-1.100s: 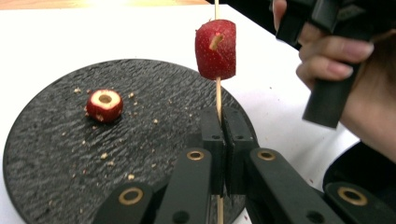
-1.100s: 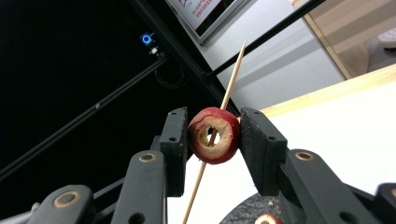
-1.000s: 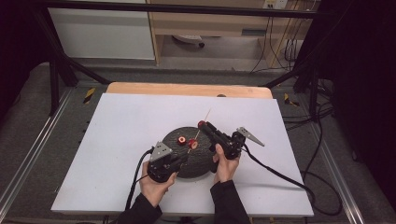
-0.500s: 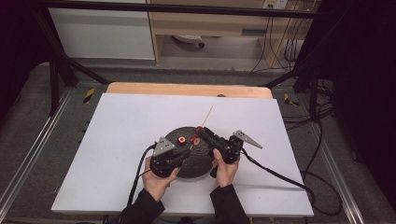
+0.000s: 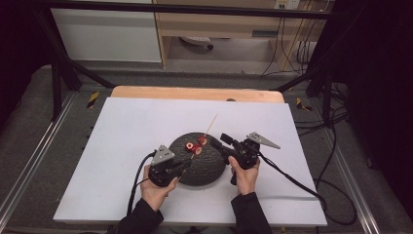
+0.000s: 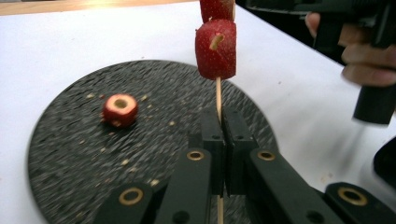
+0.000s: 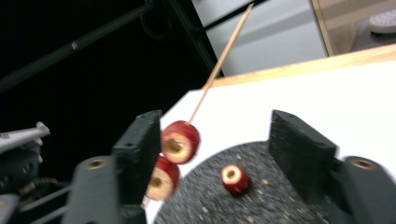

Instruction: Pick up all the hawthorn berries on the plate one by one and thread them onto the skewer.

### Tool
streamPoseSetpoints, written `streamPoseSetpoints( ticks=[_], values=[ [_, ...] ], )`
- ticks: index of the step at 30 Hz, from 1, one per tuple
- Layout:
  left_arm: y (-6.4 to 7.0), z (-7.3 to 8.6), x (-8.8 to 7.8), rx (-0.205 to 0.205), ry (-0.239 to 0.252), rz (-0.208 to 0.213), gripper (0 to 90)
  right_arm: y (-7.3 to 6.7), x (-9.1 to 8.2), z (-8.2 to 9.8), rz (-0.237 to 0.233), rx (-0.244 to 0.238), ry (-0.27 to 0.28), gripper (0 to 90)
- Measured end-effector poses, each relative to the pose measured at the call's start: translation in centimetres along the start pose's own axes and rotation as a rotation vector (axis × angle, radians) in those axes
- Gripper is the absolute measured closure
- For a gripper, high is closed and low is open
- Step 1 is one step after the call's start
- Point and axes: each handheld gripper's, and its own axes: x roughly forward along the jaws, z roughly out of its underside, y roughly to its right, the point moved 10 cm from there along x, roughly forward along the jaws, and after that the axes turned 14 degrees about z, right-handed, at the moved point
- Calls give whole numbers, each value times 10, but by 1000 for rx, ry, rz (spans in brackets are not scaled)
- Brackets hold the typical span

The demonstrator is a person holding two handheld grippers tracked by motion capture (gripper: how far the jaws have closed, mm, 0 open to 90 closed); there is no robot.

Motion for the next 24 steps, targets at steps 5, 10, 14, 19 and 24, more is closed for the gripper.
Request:
streamPoseSetpoints(
  ticks=[5, 10, 14, 19, 24],
  values=[
    [-6, 7, -14, 17, -19, 2, 883, 11, -4, 8, 39, -87, -101, 196],
    [-16, 18, -33, 30, -44, -6, 882, 23, -8, 22, 73, -190, -195, 101],
    [-24, 29, -50, 30, -67, -18, 883, 28, -10, 36, 90, -276, -276, 55],
    [-36, 41, -71, 17, -77, -35, 882, 32, -13, 45, 96, -332, -344, 33],
    [-44, 50, -87, 16, -93, -53, 882, 38, -14, 51, 124, -368, -410, 27]
  ],
)
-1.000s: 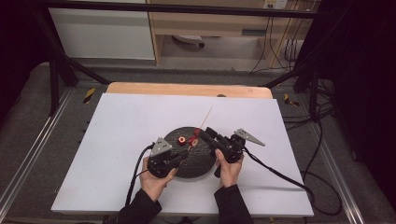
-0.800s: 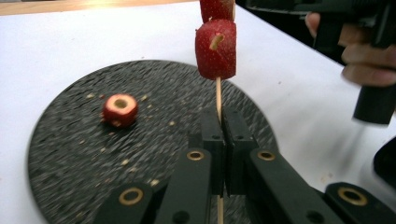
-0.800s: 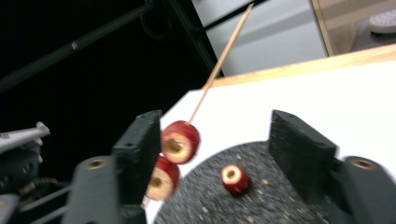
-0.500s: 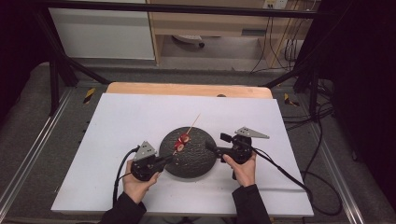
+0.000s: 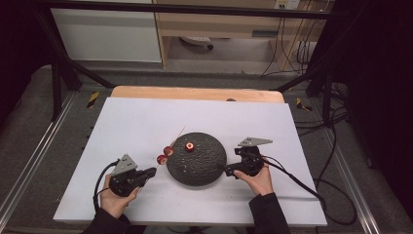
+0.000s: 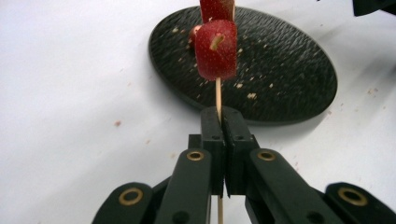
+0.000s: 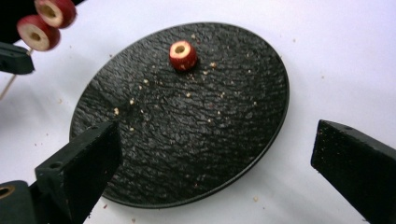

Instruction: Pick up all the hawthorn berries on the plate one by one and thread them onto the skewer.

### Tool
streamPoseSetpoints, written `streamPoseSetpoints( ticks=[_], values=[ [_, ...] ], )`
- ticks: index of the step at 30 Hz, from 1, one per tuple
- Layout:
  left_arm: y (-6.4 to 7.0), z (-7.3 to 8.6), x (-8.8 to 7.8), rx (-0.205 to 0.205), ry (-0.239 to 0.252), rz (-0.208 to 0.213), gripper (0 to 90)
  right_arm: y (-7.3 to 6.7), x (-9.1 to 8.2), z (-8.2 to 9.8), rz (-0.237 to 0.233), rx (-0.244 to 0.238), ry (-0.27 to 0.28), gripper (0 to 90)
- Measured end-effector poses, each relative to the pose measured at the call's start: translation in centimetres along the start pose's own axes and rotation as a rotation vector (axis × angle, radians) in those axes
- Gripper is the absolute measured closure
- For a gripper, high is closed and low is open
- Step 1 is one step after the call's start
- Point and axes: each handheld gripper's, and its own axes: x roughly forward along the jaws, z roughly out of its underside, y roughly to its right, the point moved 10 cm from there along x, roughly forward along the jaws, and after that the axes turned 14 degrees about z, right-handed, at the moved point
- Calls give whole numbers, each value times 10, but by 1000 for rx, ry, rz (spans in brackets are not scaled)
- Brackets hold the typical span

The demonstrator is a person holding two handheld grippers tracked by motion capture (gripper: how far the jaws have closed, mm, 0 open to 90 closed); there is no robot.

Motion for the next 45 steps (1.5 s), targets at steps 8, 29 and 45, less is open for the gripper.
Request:
streamPoseSetpoints(
  ticks=[8, 29, 45],
  values=[
    [-7, 12, -5, -7, -21, 8, 882, -10, 5, -3, 1, -70, -68, 26],
    [-16, 22, -17, -14, -25, 4, 882, -38, 39, -31, 5, -163, -179, 54],
    [-21, 23, -18, -31, -22, -2, 882, -54, 74, -50, 24, -197, -237, 109]
  ],
)
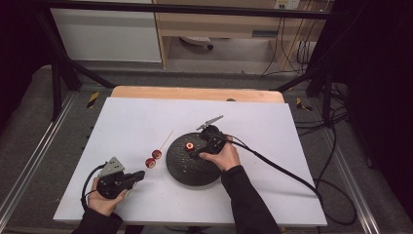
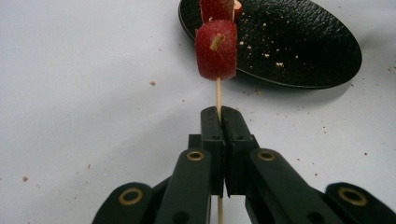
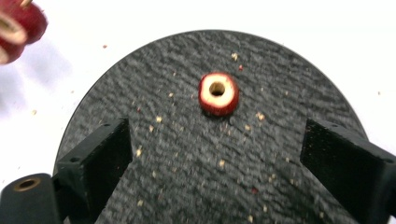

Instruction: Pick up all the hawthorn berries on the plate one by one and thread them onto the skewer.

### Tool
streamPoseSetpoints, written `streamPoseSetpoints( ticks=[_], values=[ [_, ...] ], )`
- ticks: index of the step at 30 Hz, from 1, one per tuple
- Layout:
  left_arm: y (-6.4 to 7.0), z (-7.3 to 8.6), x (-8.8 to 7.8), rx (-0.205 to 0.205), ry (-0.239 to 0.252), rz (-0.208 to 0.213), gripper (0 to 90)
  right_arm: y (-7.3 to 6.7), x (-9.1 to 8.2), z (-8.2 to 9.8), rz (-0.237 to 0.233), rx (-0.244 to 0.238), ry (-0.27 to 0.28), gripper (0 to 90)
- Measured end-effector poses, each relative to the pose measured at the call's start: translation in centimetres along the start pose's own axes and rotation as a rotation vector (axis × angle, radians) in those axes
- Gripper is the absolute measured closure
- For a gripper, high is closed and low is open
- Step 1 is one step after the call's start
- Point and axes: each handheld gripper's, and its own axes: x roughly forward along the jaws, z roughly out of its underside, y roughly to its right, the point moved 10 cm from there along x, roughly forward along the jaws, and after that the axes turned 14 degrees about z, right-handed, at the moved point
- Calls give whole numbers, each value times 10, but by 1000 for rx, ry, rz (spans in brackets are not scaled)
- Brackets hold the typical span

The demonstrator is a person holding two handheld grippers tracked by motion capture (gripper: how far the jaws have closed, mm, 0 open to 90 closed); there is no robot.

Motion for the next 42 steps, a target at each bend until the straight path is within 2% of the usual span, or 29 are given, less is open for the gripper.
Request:
streamPoseSetpoints(
  ticks=[5, 10, 16, 22, 28, 31, 42],
  values=[
    [0, 0, 0, 0, 0, 1, 883, -2, 9, -8, 2, -7, -24, 154],
    [0, 0, 0, 0, -1, 1, 882, -5, 18, -14, -3, 8, -47, 237],
    [1, 0, 1, 4, -3, 4, 882, 0, 30, -17, 1, 45, -87, 328],
    [1, 0, 1, 4, -4, 6, 882, -1, 40, -18, -25, 78, -99, 425],
    [1, -1, 1, 4, -2, 7, 882, -1, 44, -17, -36, 81, -117, 492],
    [1, -1, 1, 5, -3, 8, 882, -2, 45, -18, -39, 99, -124, 527],
    [2, -1, 2, 7, -6, 11, 882, -3, 49, -16, -49, 116, -139, 603]
  ],
)
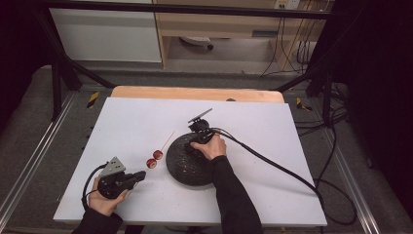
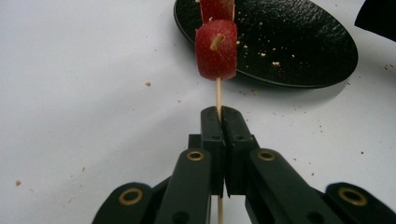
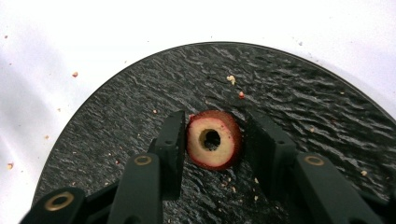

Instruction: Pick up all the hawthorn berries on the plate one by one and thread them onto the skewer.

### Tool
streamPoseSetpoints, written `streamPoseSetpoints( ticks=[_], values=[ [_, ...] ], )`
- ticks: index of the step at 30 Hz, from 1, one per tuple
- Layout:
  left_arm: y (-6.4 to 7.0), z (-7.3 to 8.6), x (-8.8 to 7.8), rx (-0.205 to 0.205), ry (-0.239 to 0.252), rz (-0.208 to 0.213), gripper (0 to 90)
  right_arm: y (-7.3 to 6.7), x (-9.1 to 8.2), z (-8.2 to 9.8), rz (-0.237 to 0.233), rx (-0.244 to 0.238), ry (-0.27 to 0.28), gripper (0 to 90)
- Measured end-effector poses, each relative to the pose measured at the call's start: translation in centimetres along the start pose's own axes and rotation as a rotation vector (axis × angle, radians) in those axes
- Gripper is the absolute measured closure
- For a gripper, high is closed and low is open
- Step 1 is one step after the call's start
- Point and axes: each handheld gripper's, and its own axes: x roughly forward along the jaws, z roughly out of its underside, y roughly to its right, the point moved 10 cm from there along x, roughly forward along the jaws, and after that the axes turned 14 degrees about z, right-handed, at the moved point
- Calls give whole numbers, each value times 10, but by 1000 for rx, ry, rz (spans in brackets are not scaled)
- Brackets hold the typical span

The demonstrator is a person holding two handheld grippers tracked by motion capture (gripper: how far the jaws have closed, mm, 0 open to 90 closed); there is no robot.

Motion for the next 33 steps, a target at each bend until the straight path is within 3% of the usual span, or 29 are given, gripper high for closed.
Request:
streamPoseSetpoints(
  ticks=[15, 26, 33],
  values=[
    [1, -1, 1, 3, 1, 2, 883, -1, -4, 0, -21, 19, -17, 622],
    [4, -2, 0, 13, 5, 0, 882, -4, -29, -3, -36, 27, 13, 624],
    [5, -4, 0, 13, 16, -3, 882, -13, -45, 0, -77, 34, 65, 624]
  ],
)
